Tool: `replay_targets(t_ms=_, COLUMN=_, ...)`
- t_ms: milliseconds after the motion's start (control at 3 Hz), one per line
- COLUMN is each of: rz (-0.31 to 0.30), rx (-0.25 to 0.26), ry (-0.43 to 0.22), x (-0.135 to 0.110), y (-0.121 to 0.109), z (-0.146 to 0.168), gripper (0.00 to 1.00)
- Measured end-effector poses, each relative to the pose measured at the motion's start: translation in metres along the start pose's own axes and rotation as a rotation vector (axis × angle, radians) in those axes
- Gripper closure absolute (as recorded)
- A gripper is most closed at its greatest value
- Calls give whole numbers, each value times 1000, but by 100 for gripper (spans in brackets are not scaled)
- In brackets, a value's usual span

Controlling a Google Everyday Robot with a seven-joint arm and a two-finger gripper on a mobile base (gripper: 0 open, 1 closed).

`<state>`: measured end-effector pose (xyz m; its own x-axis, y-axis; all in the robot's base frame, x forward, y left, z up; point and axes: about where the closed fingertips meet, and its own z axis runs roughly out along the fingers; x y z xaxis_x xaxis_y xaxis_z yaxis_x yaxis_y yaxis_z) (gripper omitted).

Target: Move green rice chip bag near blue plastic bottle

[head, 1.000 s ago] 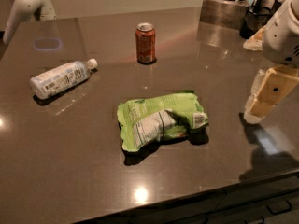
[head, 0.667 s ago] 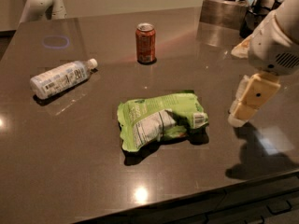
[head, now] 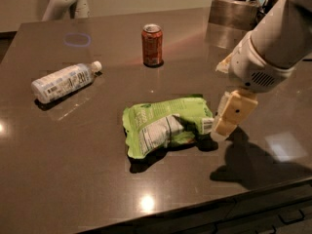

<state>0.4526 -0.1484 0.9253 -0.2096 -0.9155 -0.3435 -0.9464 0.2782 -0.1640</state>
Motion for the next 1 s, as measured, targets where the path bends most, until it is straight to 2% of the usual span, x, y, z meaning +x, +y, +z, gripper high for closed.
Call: replay_targets(t_ms=1000, rz=-20, rx=-49, ry=39, x=-23, y=4, z=59, gripper=0)
